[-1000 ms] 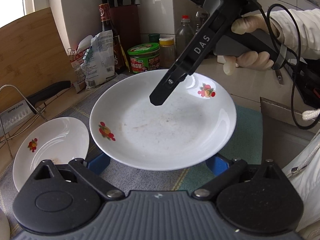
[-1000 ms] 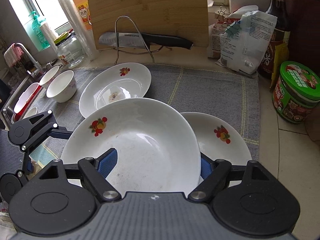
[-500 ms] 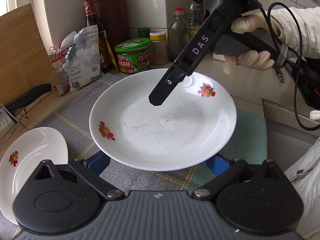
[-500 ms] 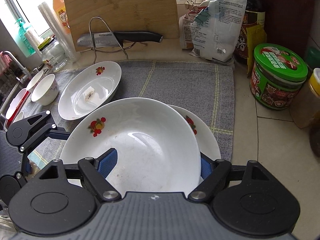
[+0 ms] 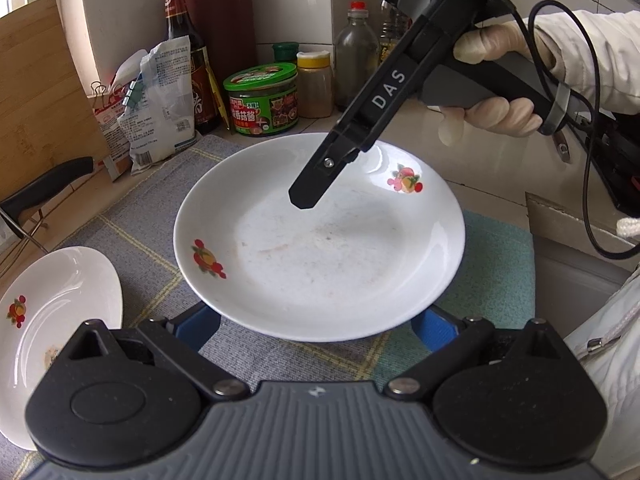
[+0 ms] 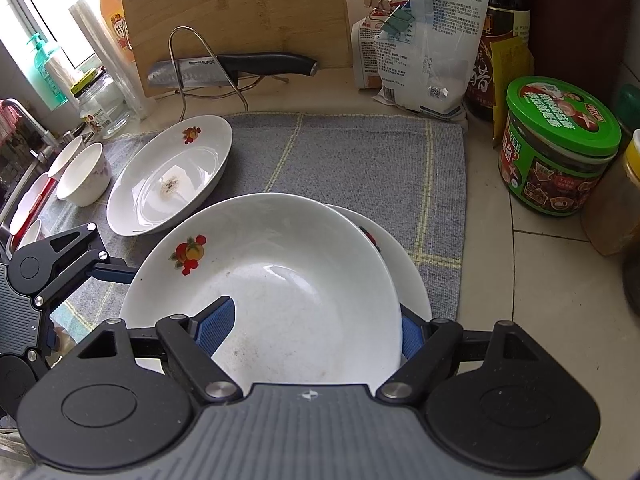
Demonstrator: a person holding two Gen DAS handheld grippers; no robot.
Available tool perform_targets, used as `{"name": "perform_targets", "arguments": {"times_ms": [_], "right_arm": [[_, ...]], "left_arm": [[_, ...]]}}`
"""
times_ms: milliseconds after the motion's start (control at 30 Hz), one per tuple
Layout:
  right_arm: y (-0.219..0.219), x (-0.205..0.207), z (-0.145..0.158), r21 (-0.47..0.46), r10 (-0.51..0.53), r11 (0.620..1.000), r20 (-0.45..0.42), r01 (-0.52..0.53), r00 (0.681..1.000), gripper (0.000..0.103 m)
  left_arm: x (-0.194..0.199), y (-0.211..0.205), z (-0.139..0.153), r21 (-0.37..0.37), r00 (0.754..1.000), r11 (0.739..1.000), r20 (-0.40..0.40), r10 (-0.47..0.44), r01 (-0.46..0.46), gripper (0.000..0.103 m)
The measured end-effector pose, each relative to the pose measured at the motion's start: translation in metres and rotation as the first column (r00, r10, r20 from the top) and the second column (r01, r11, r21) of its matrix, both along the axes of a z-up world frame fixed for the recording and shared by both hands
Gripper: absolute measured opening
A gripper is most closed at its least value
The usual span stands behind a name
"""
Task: Organize plates and bowls
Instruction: 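Lower the held plate onto the flowered plate and open the right gripper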
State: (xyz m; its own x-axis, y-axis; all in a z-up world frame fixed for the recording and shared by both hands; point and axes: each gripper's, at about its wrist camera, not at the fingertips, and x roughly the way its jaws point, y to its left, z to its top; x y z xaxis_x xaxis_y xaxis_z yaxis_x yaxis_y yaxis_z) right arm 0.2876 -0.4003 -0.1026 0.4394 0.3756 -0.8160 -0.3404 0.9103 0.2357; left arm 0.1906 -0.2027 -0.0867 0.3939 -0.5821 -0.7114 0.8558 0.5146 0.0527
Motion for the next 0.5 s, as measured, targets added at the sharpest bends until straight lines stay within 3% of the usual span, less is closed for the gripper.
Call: {"name": "perform_targets", "arguments": {"times_ms": [500], "right_arm": [[0.0042, 0.0091, -0.0103, -0.036, 0.000, 0.999, -0.038, -0.001, 0.999, 0.087]], "left_arm": [[0.0094, -0.0045, -0.0029, 0.029, 0.999, 1.000, -0.045, 0.006, -0.005, 0.101]]}}
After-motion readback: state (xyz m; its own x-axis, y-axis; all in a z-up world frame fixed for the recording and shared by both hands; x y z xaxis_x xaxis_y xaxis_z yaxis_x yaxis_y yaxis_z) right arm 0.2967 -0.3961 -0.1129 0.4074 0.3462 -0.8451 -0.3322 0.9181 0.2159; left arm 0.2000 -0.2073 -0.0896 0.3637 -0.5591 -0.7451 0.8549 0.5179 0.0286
